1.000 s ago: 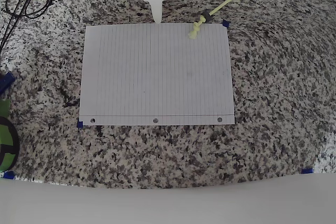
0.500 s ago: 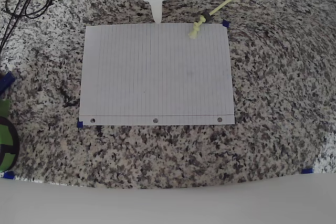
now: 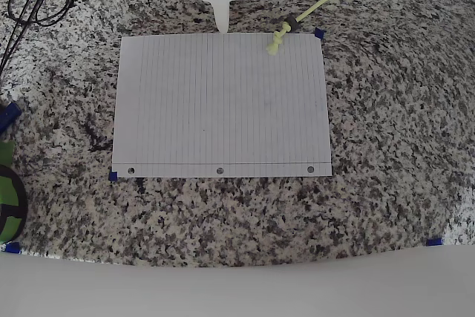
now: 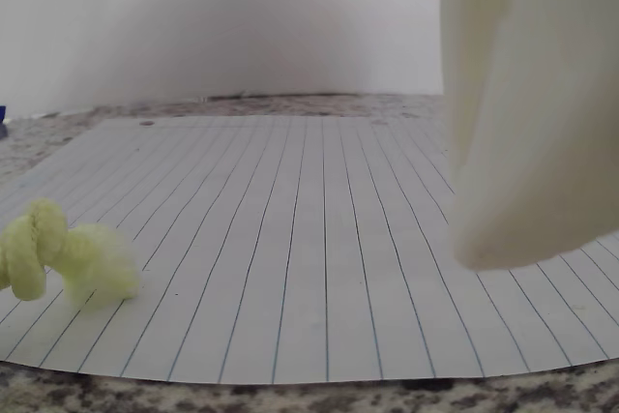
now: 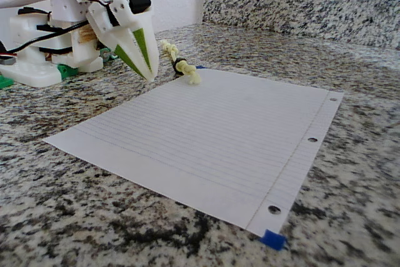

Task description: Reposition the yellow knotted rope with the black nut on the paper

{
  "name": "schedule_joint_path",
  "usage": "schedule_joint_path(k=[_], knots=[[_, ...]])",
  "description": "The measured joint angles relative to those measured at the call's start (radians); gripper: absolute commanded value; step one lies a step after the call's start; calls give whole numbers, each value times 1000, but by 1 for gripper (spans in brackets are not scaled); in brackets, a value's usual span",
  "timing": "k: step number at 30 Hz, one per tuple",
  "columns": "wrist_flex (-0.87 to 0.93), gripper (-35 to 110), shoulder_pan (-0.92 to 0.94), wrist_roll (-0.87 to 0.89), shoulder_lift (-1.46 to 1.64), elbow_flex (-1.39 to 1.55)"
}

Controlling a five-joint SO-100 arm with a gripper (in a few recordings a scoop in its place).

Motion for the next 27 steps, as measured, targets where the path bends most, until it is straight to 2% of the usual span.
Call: schedule_joint_path(k=[27], knots=[[0, 1, -15, 0, 0, 0]])
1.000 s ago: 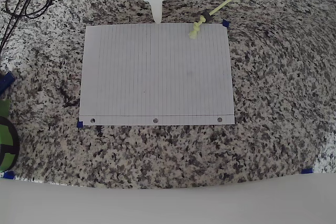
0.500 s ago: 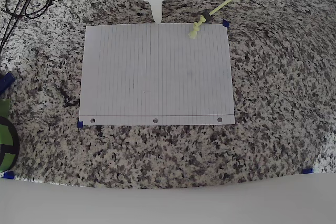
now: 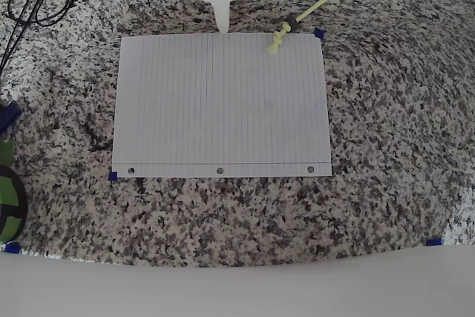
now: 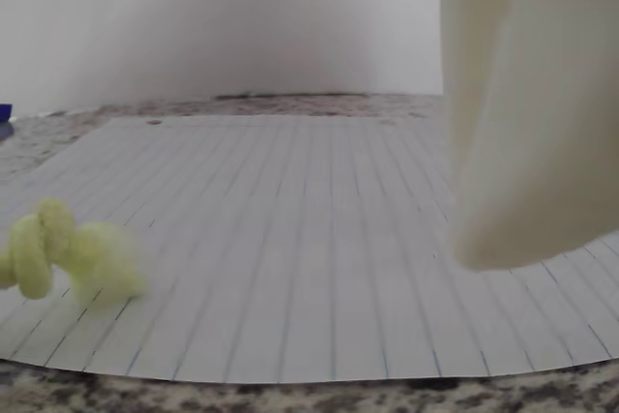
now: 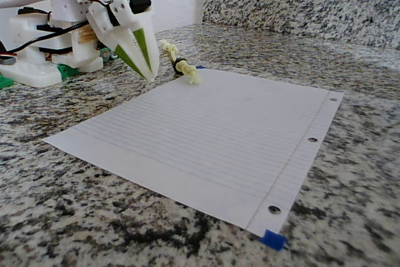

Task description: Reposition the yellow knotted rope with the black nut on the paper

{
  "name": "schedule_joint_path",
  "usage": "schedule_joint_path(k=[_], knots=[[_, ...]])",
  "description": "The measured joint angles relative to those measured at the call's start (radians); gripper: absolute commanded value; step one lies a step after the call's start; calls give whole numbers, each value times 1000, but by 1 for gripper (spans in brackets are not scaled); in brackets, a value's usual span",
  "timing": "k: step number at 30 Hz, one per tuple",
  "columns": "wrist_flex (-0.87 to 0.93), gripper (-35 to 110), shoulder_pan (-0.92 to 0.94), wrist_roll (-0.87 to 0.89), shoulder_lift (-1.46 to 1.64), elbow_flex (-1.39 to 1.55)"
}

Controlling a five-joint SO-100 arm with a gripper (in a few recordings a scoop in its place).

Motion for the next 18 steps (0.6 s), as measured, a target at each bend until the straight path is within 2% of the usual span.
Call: schedule_joint_path(k=[12, 18], knots=[[8, 0, -18, -2, 0, -5], [3, 0, -44, 5, -63, -133]])
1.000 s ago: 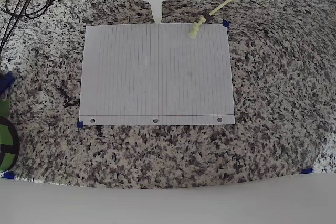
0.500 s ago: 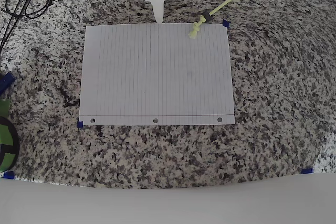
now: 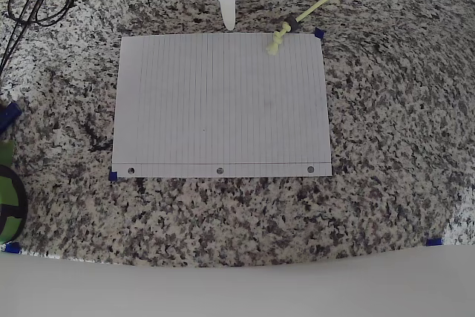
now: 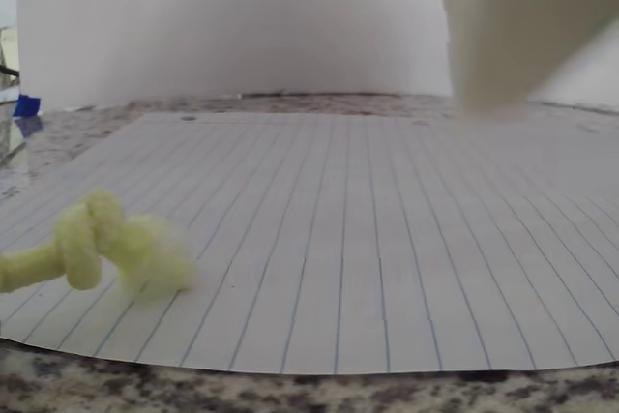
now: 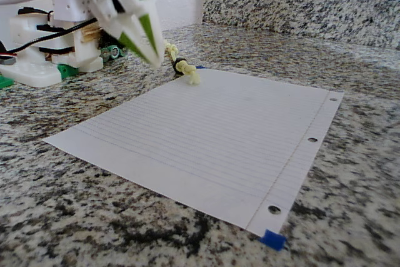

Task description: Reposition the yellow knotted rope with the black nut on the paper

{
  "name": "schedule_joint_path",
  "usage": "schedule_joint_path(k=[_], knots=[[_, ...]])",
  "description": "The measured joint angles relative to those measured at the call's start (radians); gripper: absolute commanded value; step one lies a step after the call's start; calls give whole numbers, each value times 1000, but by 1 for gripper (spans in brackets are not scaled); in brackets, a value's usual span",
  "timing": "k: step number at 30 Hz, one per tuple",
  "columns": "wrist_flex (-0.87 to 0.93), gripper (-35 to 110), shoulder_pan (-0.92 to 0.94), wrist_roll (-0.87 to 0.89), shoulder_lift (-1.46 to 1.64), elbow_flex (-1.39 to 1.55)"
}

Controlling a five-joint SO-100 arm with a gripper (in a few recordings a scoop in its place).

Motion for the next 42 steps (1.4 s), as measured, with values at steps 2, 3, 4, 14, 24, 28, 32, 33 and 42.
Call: schedule_joint_path(k=[2, 3, 4, 14, 24, 28, 32, 33, 42], knots=[[-26, 0, -5, 0, -48, -52], [-44, 1, -6, 0, -77, -80], [-63, 1, -6, 0, -107, -109], [-144, 10, -127, 0, -515, -371], [-121, 21, -218, 0, -853, -532], [-34, 30, -236, 34, -951, -594], [-18, 33, -232, 158, -1034, -634], [-15, 33, -232, 178, -1051, -644], [-37, 32, -232, 607, -1192, -667]])
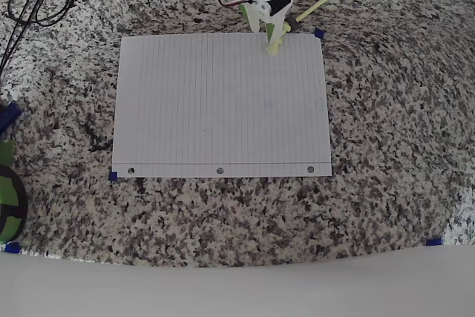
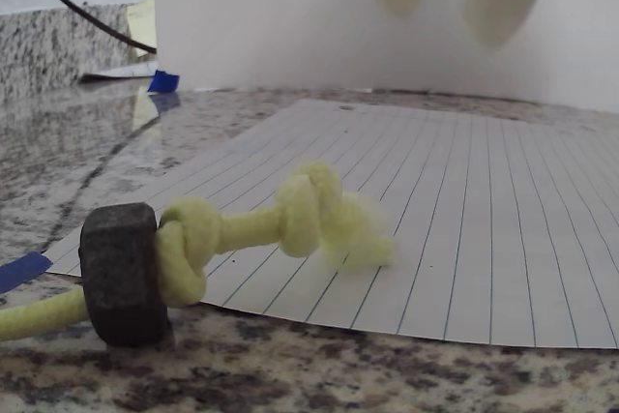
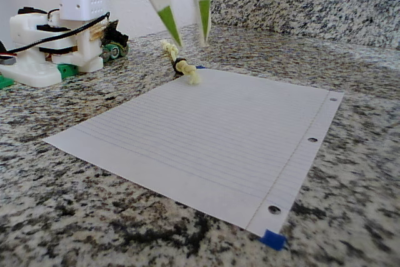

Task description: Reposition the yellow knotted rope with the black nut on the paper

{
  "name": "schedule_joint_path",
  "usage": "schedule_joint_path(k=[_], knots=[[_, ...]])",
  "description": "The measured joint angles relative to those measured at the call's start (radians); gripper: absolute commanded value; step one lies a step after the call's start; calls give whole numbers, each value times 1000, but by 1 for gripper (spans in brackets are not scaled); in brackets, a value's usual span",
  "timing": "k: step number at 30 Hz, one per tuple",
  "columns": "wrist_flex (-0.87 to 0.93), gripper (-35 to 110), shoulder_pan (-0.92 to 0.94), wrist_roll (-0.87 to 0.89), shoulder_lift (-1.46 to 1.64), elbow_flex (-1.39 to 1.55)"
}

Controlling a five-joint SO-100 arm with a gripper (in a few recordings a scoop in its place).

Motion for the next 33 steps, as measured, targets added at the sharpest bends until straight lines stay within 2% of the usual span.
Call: schedule_joint_path(k=[5, 9, 14, 19, 33], knots=[[9, 32, 0, 186, -52, 0], [26, 30, 0, 261, -71, -2], [21, 31, -6, 268, -94, -2], [-6, 41, -26, 268, -112, -2], [-57, 40, -124, 268, -150, -17]])
